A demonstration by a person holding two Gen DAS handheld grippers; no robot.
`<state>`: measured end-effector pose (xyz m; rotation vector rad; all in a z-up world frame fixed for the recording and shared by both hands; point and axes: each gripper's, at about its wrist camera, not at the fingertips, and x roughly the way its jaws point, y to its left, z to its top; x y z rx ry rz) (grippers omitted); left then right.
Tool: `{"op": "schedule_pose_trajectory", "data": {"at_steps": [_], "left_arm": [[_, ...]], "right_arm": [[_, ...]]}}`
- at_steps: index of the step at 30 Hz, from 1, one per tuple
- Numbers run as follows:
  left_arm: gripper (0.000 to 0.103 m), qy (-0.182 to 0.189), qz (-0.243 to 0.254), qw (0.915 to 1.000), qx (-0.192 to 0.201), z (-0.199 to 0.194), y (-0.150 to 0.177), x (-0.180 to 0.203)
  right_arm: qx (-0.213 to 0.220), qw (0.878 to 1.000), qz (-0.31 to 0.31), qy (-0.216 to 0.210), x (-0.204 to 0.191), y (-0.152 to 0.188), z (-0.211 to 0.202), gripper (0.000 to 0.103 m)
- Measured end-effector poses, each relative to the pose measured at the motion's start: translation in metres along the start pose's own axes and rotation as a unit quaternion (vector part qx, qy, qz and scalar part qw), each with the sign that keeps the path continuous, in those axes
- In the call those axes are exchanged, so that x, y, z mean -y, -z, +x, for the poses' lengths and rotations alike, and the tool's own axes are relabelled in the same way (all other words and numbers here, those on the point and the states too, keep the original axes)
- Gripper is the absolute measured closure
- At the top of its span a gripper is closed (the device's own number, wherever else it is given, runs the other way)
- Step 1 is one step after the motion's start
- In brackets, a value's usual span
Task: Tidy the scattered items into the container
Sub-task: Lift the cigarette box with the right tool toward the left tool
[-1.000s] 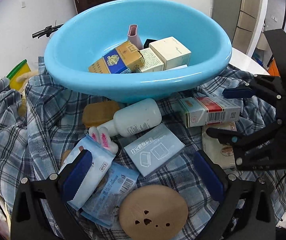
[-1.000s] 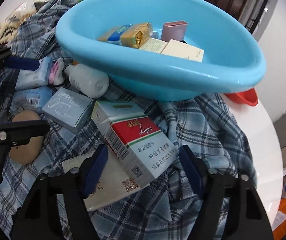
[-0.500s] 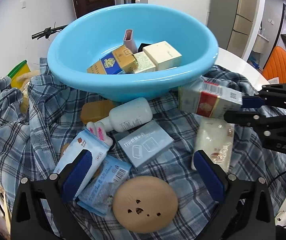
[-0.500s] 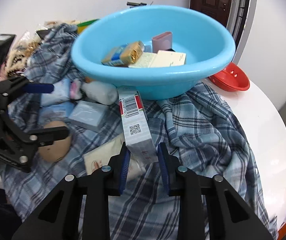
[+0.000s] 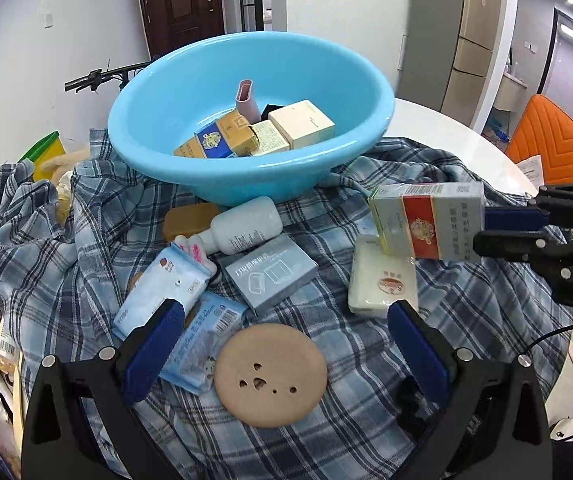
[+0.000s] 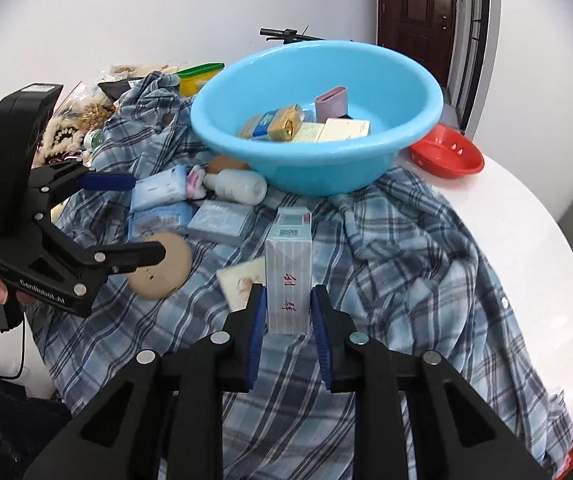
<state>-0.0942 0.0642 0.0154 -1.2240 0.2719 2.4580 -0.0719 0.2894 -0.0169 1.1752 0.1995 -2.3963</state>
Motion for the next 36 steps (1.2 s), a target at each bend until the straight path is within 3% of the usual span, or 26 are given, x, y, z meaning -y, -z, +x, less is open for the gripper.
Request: {"op": "schedule_pose_trajectory", "data": {"at_steps": [10,17,20,22,23,26,30,34,36], "left_arm": [[0.000,0.010,-0.015,0.9997,-0.016,0.007,0.021,0.002],[0.000,-0.001,-0.013,0.9991,-0.039,0.022,0.028,0.001],[0.000,-0.003,-0.017,0.9986,-0.050,0.031,0.030,-0.003],[0.000,-0.005,-0.020,0.9982,-0.056,0.036,0.031,-0.006],[0.000,-0.007,-0.020,0.9980,-0.060,0.038,0.032,-0.007],[0.000,-0.014,-0.021,0.9974,-0.067,0.044,0.035,-0.011],[0.000,-0.019,-0.015,0.9973,-0.070,0.046,0.036,-0.014],[0.002,-0.016,-0.014,0.9977,-0.064,0.044,0.038,-0.014],[0.020,-0.028,-0.019,0.9981,-0.052,0.041,0.038,-0.016]], "right_arm": [[-0.038,0.999,0.034,-0.005,0.006,0.041,0.019,0.081],[-0.033,0.999,0.043,0.001,0.012,0.035,0.027,0.080],[-0.028,0.999,0.042,0.007,0.014,0.028,0.029,0.069],[-0.022,0.999,0.045,0.012,0.016,0.023,0.029,0.051],[-0.019,0.999,0.047,0.015,0.017,0.022,0.029,0.050],[-0.016,0.998,0.056,0.015,0.021,0.017,0.031,0.050],[-0.023,0.998,0.054,0.014,0.022,0.015,0.034,0.070],[-0.018,0.999,0.045,0.012,0.016,0.015,0.030,0.077],[-0.014,0.999,0.040,0.009,0.011,0.015,0.025,0.079]]}}
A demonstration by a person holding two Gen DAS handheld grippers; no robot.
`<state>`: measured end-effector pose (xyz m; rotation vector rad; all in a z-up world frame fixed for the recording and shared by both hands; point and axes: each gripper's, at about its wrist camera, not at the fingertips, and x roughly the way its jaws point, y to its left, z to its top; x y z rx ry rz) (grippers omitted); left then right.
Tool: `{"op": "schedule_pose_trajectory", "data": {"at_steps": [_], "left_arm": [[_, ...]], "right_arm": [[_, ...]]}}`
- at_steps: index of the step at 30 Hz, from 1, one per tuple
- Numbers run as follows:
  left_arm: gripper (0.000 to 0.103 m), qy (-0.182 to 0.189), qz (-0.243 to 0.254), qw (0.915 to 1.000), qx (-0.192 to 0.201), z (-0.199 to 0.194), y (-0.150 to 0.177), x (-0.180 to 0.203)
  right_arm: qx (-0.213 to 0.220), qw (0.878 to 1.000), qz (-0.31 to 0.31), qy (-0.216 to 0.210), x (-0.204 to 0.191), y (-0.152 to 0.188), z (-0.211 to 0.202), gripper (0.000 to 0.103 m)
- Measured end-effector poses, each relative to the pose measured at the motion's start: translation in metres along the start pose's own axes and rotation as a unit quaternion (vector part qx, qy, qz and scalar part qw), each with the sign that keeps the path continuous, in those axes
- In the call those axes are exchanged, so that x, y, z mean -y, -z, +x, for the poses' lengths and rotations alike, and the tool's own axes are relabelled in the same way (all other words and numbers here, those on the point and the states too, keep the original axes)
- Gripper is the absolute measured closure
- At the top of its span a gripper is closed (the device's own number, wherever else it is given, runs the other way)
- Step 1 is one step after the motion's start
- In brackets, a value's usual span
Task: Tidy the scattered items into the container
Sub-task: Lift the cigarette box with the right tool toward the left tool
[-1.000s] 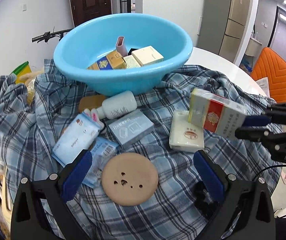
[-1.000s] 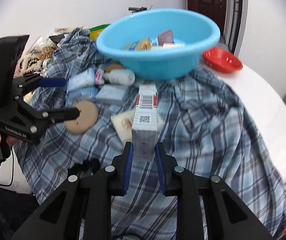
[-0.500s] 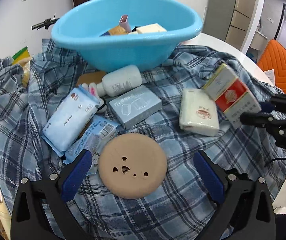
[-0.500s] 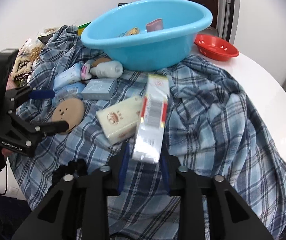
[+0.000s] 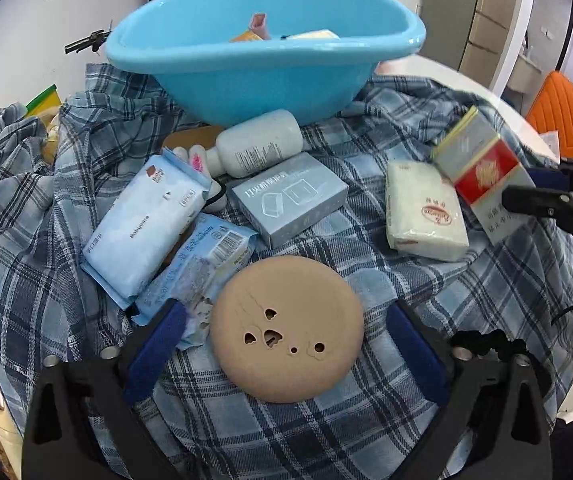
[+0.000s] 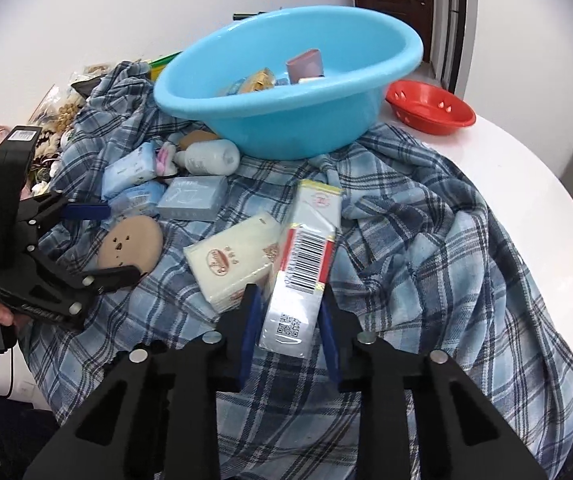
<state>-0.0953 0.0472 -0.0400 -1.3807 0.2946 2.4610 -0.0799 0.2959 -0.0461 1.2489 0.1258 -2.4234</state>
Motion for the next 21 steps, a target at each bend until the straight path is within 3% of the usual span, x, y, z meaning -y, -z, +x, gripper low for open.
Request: {"op": "schedule_pose_trajectory", "data": {"at_steps": [2,4,6,9,12,15,17,18,21], "left_arm": [[0.053,-0.012,-0.005,0.9999,0.005,-0.004,-0.002,-0.004],[0.071,0.021,-0.022,0.9995,-0.002,-0.007,-0.003,-0.011],[0.072,0.058,-0.043,0.9973,-0.007,-0.010,-0.003,-0.016],[0.080,0.056,-0.020,0.9982,0.010,-0.020,-0.002,-0.007],[0.081,0.075,0.007,0.9970,0.017,-0.031,-0.002,0.008],[0.070,0.097,0.039,0.9944,0.016,-0.038,-0.002,0.025],[0.026,0.102,0.062,0.9927,0.017,-0.042,-0.002,0.036],[0.020,0.102,0.073,0.9918,0.025,-0.044,-0.001,0.041],[0.018,0.103,0.096,0.9894,0.033,-0.050,0.004,0.048]], "right_arm": [[0.003,1.000,-0.007,-0.002,-0.005,0.000,-0.006,0.081],[0.007,1.000,-0.016,-0.005,-0.012,0.000,-0.013,0.082],[0.010,1.000,-0.027,-0.010,-0.018,0.000,-0.020,0.082],[0.010,0.999,-0.035,-0.026,-0.027,0.002,-0.026,0.082],[0.012,0.998,-0.043,-0.039,-0.034,0.002,-0.027,0.082],[0.011,0.996,-0.067,-0.057,-0.043,0.000,-0.026,0.082],[-0.002,0.992,-0.097,-0.079,-0.050,0.002,-0.020,0.082],[-0.011,0.991,-0.107,-0.080,-0.052,0.002,-0.015,0.082],[-0.034,0.983,-0.139,-0.113,-0.055,0.002,-0.009,0.082]]}}
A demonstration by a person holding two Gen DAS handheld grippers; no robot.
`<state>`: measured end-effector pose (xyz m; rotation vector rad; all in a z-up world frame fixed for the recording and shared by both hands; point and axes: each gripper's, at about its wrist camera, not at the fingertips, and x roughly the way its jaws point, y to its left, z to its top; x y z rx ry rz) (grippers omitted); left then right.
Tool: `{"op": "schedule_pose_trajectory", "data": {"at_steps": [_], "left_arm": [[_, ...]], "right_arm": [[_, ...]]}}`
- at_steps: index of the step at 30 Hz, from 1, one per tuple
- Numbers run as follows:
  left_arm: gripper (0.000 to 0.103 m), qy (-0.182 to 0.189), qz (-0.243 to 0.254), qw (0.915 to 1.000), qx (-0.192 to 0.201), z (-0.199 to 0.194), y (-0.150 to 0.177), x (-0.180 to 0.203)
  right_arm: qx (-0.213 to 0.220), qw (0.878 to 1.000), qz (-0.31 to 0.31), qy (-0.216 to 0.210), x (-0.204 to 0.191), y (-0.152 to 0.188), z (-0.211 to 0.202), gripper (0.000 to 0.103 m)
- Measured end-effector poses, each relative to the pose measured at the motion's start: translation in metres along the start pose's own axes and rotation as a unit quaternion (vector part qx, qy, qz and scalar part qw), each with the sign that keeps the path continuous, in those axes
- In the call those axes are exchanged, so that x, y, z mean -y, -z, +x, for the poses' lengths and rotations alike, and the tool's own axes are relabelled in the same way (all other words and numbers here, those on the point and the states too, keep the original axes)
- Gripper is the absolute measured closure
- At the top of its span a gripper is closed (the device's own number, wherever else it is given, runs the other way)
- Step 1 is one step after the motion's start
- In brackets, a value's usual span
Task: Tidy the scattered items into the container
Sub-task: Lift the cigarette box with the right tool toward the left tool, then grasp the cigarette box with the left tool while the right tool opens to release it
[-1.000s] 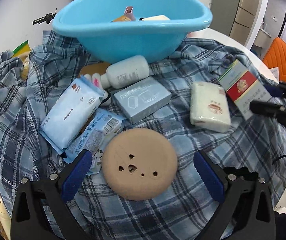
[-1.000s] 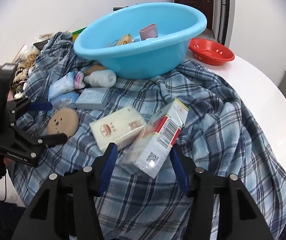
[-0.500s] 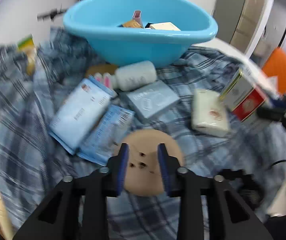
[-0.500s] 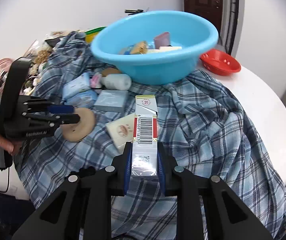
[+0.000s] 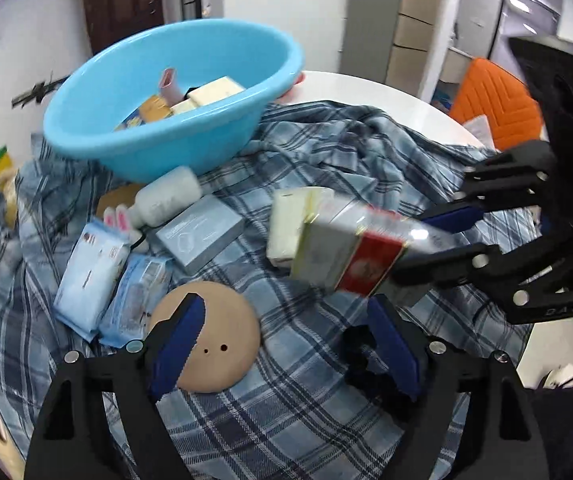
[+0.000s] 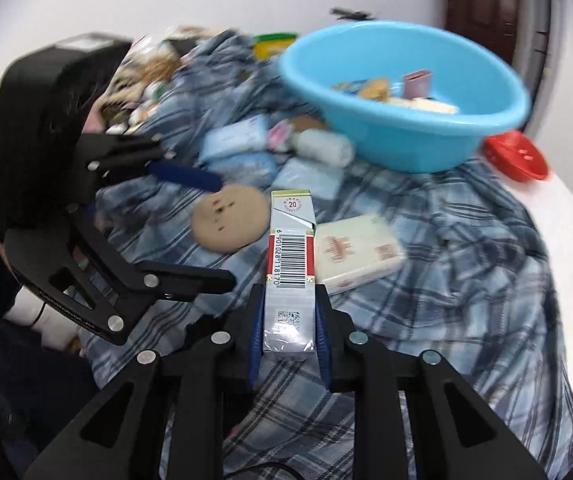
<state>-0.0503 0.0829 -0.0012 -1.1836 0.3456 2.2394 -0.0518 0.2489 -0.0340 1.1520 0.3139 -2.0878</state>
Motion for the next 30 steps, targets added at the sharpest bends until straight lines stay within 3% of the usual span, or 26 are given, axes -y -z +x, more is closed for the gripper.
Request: {"op": "schedule_pose_trajectory", "data": {"at_steps": [6,11,17,22,26,30], "left_arm": [[0.018,0.016,-0.001,0.9998,-0.011,0.004,0.002,0.001],[0.018,0.017,-0.013,0.9997,-0.010,0.004,0.003,-0.004],[0.018,0.022,-0.012,0.9996,-0.014,0.005,0.002,-0.008],[0.018,0.067,0.030,0.9973,-0.004,-0.005,-0.005,0.000],[0.018,0.069,0.066,0.9954,-0.001,-0.006,-0.013,0.011],[0.018,0.072,0.068,0.9948,-0.020,0.005,-0.022,0.018]], "right_arm": [[-0.042,0.997,-0.035,-0.058,0.007,-0.008,0.010,0.082],[-0.041,0.996,-0.079,-0.021,0.002,-0.015,0.017,0.082],[-0.064,0.992,-0.105,0.012,-0.002,0.002,0.022,0.081],[-0.069,0.993,-0.093,0.015,0.008,0.017,0.011,0.077],[-0.074,0.994,-0.074,0.014,0.016,0.023,0.012,0.077],[-0.073,0.993,-0.092,0.013,0.014,0.024,0.014,0.078]]}}
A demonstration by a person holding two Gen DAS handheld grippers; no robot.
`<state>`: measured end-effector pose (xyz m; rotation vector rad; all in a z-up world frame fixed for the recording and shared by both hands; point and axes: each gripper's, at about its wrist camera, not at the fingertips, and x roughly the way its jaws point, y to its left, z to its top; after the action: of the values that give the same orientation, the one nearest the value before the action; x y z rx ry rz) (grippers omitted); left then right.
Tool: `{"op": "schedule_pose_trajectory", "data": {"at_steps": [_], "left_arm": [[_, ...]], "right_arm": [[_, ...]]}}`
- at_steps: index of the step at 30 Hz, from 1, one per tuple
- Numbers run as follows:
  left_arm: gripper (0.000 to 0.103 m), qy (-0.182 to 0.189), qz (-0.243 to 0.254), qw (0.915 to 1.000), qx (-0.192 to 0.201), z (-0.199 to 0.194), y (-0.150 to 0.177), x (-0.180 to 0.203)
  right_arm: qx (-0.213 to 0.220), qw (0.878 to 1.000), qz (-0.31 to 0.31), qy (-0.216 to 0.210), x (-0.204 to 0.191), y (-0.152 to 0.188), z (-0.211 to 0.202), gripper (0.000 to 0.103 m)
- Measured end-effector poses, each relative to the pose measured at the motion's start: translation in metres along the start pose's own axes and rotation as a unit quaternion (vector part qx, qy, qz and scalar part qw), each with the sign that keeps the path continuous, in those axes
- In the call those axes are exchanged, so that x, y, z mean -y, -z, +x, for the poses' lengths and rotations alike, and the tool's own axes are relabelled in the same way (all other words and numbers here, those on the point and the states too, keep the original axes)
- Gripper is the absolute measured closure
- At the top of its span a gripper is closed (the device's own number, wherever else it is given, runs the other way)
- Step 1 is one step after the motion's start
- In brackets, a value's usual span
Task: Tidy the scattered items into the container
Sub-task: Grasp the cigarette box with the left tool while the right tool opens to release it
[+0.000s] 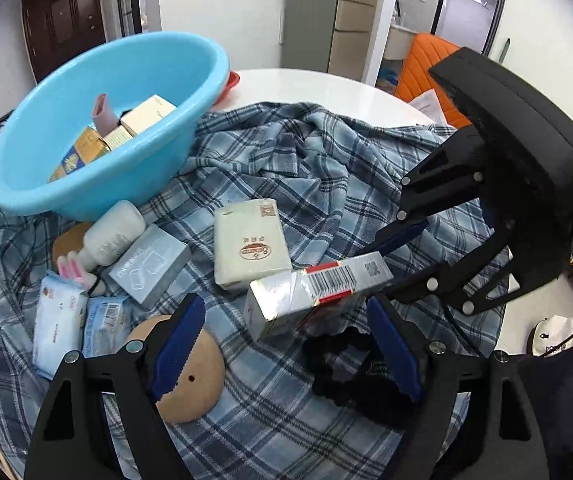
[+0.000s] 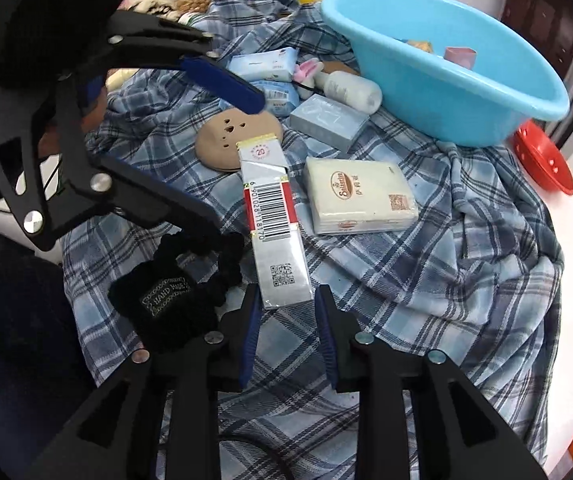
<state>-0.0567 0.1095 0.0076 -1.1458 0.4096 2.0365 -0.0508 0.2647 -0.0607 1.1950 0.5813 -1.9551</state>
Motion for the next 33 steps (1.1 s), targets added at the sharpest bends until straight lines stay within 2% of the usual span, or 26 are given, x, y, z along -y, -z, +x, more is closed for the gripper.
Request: {"op": "schedule_pose_trajectory", "data": {"at_steps": [8,13,17,18,20,25,29,33], "left_arm": [[0.018,-0.003,0.013,0.9998,-0.016,0.015,-0.010,0.003],[0.018,0.018,0.006,0.9998,-0.005,0.011,-0.013,0.001],[0.034,0.004,0.009,0.9999,-0.006,0.007,-0.006,0.000],[0.036,0.004,0.005,0.9999,-0.009,0.005,-0.003,-0.002],[0.049,0.012,-0.003,0.9998,-0.013,0.000,0.003,-0.006],[0.065,0.013,-0.013,0.9996,-0.023,-0.008,0.016,-0.010],[0.066,0.040,-0.008,0.9987,-0.030,-0.007,0.021,-0.004],[0.066,0.025,0.005,0.9990,-0.036,0.004,0.018,0.003]], "right_arm": [[0.017,0.998,-0.041,-0.038,0.001,-0.006,0.000,0.081],[0.018,0.999,-0.015,-0.043,0.010,-0.009,0.006,0.081],[0.018,0.999,-0.018,-0.034,0.009,-0.012,0.013,0.079],[0.018,0.999,-0.016,-0.033,0.010,-0.013,0.014,0.078],[0.019,0.999,-0.015,-0.030,0.011,-0.014,0.015,0.077],[0.022,0.999,-0.014,-0.022,0.016,-0.017,0.018,0.074],[0.025,0.999,-0.010,-0.027,0.021,-0.017,0.021,0.064],[0.028,0.999,-0.002,-0.024,0.023,-0.017,0.021,0.060]]}}
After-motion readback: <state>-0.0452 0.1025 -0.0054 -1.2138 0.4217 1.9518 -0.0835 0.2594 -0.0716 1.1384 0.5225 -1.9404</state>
